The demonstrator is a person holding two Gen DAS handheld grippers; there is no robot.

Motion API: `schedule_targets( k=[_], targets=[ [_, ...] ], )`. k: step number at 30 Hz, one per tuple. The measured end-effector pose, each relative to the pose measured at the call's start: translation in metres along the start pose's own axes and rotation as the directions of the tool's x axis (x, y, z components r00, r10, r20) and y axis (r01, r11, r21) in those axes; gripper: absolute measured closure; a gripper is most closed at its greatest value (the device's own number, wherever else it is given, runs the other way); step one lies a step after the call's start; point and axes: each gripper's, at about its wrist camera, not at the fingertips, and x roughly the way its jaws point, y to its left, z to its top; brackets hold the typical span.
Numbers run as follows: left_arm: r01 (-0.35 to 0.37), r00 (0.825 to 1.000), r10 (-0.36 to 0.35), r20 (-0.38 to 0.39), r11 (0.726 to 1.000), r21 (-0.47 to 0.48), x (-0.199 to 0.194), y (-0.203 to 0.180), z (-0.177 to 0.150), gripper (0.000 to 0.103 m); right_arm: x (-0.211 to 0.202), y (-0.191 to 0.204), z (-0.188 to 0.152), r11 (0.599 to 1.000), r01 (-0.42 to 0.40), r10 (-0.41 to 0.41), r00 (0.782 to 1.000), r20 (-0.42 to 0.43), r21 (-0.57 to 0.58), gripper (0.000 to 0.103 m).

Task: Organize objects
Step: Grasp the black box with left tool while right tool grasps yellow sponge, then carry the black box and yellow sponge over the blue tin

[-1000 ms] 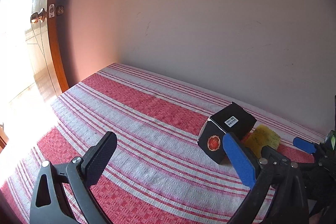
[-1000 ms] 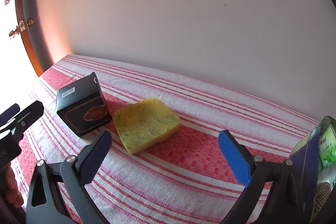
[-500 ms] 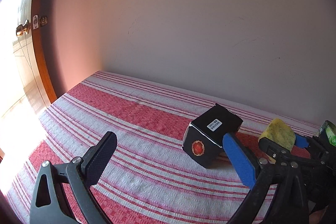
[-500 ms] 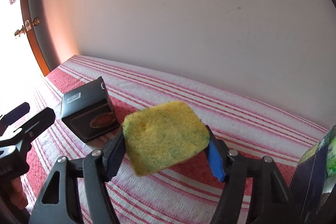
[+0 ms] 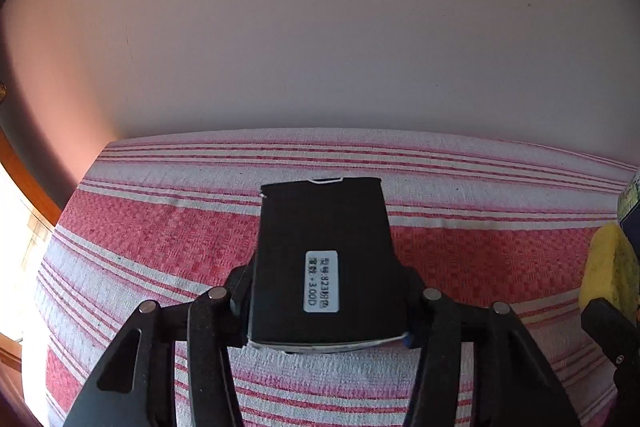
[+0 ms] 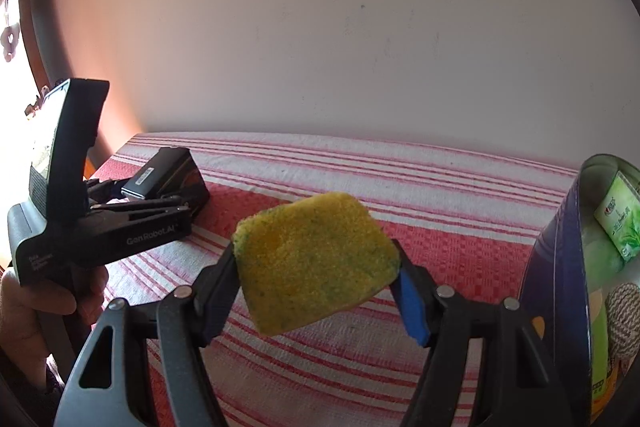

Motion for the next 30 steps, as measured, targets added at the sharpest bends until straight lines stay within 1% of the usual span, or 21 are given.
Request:
schedule_targets(
  k=[1,2,4,5,8,10,13,15,18,20,24,30],
  targets=[
    [0.02,1.0,-0.02,0.006,0.999,-0.027,-0.002,0.002,-0.003,0.05,0.003,0.006,-0.002,1.0,0.002,-0.002,1.0,0.001,0.001,0.033],
    [0.023,1.0,-0.022,0.014,0.999,-0.045,-0.003,0.006,-0.003,0.05,0.003,0.006,-0.001,1.0,0.004,-0.004,1.0,0.002,0.001,0.033],
    [-0.016,0.998,0.019,0.055,0.998,-0.055,-0.013,0.006,-0.006,0.05,-0.004,0.003,-0.004,1.0,0.016,-0.016,1.0,0.011,-0.001,0.033],
    [-0.044,0.994,0.048,0.093,0.998,-0.047,-0.021,0.003,-0.007,0.05,-0.006,0.004,-0.004,1.0,0.026,-0.026,0.999,0.021,-0.002,0.033],
    [-0.127,0.97,0.127,0.209,0.992,-0.013,-0.046,-0.011,-0.014,0.05,-0.015,0.006,-0.004,0.998,0.059,-0.059,0.995,0.075,0.001,0.033],
    [-0.167,0.958,0.164,0.235,0.986,-0.008,-0.055,-0.02,-0.02,0.05,-0.023,0.007,-0.005,0.997,0.082,-0.081,0.99,0.117,0.002,0.033],
    [-0.147,0.959,0.15,0.242,0.989,-0.03,-0.067,-0.028,-0.031,0.05,-0.034,0.011,-0.006,0.993,0.116,-0.113,0.979,0.172,-0.008,0.033],
    [-0.143,0.958,0.151,0.243,0.989,-0.049,-0.075,-0.032,-0.038,0.05,-0.044,0.013,-0.009,0.992,0.126,-0.119,0.969,0.214,-0.016,0.033],
    [-0.15,0.952,0.161,0.258,0.987,-0.063,-0.087,-0.036,-0.049,0.05,-0.057,0.015,-0.013,0.987,0.157,-0.145,0.951,0.272,-0.02,0.033],
    [-0.146,0.951,0.159,0.265,0.987,-0.069,-0.096,-0.04,-0.056,0.05,-0.064,0.018,-0.017,0.983,0.182,-0.165,0.942,0.293,-0.03,0.033],
    [-0.136,0.951,0.152,0.268,0.988,-0.078,-0.102,-0.046,-0.061,0.05,-0.081,0.023,-0.028,0.976,0.214,-0.187,0.923,0.335,-0.044,0.033],
    [-0.131,0.949,0.151,0.276,0.987,-0.091,-0.114,-0.053,-0.071,0.05,-0.1,0.024,-0.041,0.972,0.23,-0.202,0.914,0.353,-0.04,0.033]
  ],
)
